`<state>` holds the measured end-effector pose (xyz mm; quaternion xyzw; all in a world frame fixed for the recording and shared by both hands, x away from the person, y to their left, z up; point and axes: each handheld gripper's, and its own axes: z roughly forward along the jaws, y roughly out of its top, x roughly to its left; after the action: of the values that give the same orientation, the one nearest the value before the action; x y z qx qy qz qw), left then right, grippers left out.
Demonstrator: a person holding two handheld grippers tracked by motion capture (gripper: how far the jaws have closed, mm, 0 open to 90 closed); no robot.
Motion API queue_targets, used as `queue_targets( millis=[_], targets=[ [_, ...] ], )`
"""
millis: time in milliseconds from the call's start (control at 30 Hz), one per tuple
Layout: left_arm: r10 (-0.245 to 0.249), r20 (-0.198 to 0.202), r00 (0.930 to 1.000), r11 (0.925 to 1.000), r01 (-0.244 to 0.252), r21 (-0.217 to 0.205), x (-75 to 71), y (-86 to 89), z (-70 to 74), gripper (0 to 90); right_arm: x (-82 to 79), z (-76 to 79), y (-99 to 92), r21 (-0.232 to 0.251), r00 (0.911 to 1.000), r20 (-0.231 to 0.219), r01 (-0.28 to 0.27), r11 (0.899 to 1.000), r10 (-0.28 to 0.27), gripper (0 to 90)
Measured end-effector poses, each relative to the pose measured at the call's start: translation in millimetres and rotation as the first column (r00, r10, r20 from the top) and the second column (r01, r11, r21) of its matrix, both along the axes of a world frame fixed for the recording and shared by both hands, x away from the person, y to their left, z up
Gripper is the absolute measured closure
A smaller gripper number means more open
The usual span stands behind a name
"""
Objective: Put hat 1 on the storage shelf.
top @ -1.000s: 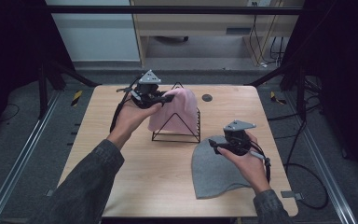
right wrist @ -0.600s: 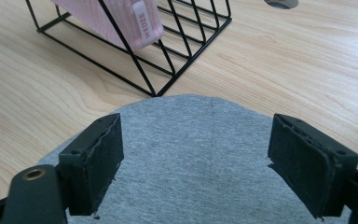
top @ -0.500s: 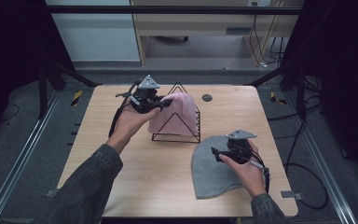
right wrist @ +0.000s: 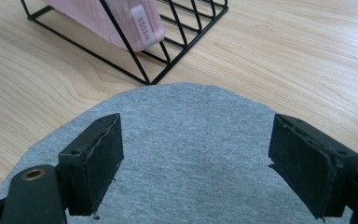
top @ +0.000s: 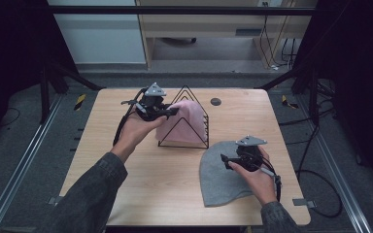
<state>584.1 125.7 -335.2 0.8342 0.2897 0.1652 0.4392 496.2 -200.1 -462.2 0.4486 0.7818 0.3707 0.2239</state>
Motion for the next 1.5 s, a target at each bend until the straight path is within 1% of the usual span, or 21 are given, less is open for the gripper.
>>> queue_targets(
  millis=[333, 400, 567, 633, 733, 767, 867, 900, 933, 967, 1033, 1067, 1133, 1167, 1200, 1233, 1267, 1300, 1367, 1433, 1500],
  targets=[
    [0.001, -0.025, 0.9997, 1.0, 0.0, 0.009, -2.2, 3.4, -7.8, 69.4, -0.7, -0.6, -1.0, 0.002, 1.0, -0.004, 0.006, 1.0, -0.006, 18.0],
    [0.005, -0.02, 0.9998, 0.9999, -0.005, 0.015, -3.4, 5.2, -8.0, 67.4, -0.5, -0.8, -0.9, 0.002, 1.0, -0.003, 0.006, 1.0, -0.006, 18.0],
    [0.011, -0.005, 0.9999, 0.9999, -0.011, -0.008, -9.5, 12.7, -5.3, 61.2, -0.9, -0.4, -1.6, -0.001, 1.0, 0.001, 0.007, 1.0, -0.007, 18.0],
    [0.026, 0.009, 0.9996, 0.9997, -0.026, -0.004, -15.6, 17.5, -3.7, 55.8, -0.7, -1.5, -1.9, 0.0, 0.9999, -0.008, 0.012, 1.0, -0.012, 17.7],
    [0.042, 0.012, 0.999, 0.999, -0.043, 0.015, -20.0, 21.1, -4.0, 51.0, -0.1, -2.8, -2.6, -0.012, 0.9999, -0.009, 0.011, 1.0, -0.012, 17.0],
    [0.048, 0.015, 0.9987, 0.9988, -0.048, 0.011, -23.0, 23.8, -4.5, 48.8, 0.0, -3.5, -2.3, -0.015, 0.9998, -0.013, 0.014, 1.0, -0.015, 16.7],
    [0.064, -0.001, 0.9979, 0.9979, -0.064, -0.005, -29.1, 30.3, -6.5, 40.3, -0.6, -5.1, -1.2, -0.018, 0.9997, -0.019, 0.018, 1.0, -0.018, 15.7],
    [0.069, -0.015, 0.9975, 0.9974, -0.07, -0.018, -33.3, 34.9, -8.8, 34.3, -0.7, -5.5, -0.7, -0.02, 0.9996, -0.021, 0.019, 1.0, -0.019, 14.7],
    [0.069, -0.015, 0.9975, 0.9974, -0.07, -0.018, -33.3, 34.9, -8.8, 30.8, -0.5, -5.9, -0.7, -0.025, 0.9995, -0.022, 0.019, 0.999, -0.02, 14.0],
    [0.075, -0.017, 0.997, 0.997, -0.076, -0.017, -35.3, 36.7, -10.0, 30.8, -0.5, -5.9, -0.7, -0.025, 0.9995, -0.022, 0.019, 0.999, -0.02, 14.0],
    [0.109, -0.018, 0.9938, 0.9939, -0.11, -0.014, -42.9, 42.0, -15.9, 20.7, -1.2, -6.9, -0.4, -0.029, 0.9993, -0.028, 0.023, 0.999, -0.024, 13.2],
    [0.118, -0.027, 0.9926, 0.9929, -0.119, -0.01, -49.5, 47.7, -24.2, 15.5, -3.0, -6.9, 0.2, -0.028, 0.9993, -0.03, 0.019, 0.999, -0.02, 12.2],
    [0.122, -0.034, 0.9919, 0.9925, -0.122, -0.002, -52.6, 50.6, -29.0, 12.1, -3.2, -7.3, 0.3, -0.027, 0.9995, -0.03, 0.013, 1.0, -0.014, 11.4],
    [0.124, -0.041, 0.9915, 0.9923, -0.124, -0.002, -55.6, 53.1, -34.2, 11.0, -2.9, -7.9, 0.1, -0.029, 0.9994, -0.031, 0.012, 0.999, -0.013, 11.2],
    [0.125, -0.051, 0.9908, 0.9922, -0.125, 0.0, -61.3, 58.0, -45.0, 10.8, -2.7, -8.4, 0.1, -0.029, 0.9993, -0.035, 0.012, 1.0, -0.013, 11.1],
    [0.125, -0.051, 0.9908, 0.9922, -0.125, 0.0, -61.3, 58.0, -45.0, 10.4, -2.6, -8.6, -0.1, -0.03, 0.9993, -0.037, 0.009, 1.0, -0.01, 11.1],
    [0.124, -0.058, 0.9906, 0.9923, -0.123, 0.012, -66.6, 62.7, -55.8, 9.9, -2.5, -8.6, -0.2, -0.032, 0.9993, -0.035, 0.008, 0.999, -0.009, 11.1],
    [0.124, -0.058, 0.9906, 0.9923, -0.123, 0.012, -66.6, 62.7, -55.8, 9.7, -2.8, -8.0, -0.4, -0.033, 0.9994, -0.034, 0.008, 0.999, -0.009, 11.3],
    [0.131, -0.071, 0.9889, 0.9914, -0.13, 0.019, -72.2, 66.1, -66.9, 9.6, -3.3, -7.3, -0.5, -0.028, 0.9994, -0.033, 0.007, 1.0, -0.008, 11.2],
    [0.118, -0.087, 0.9892, 0.9929, -0.116, 0.024, -78.9, 69.5, -78.1, 8.7, -4.3, -4.4, -1.6, -0.023, 0.9997, -0.022, 0.004, 1.0, -0.005, 12.7],
    [0.11, -0.086, 0.9901, 0.9929, -0.106, 0.053, -89.3, 72.8, -92.4, 8.0, -4.5, -0.3, -2.7, -0.013, 0.9999, -0.015, 0.004, 1.0, -0.004, 13.5]
  ],
)
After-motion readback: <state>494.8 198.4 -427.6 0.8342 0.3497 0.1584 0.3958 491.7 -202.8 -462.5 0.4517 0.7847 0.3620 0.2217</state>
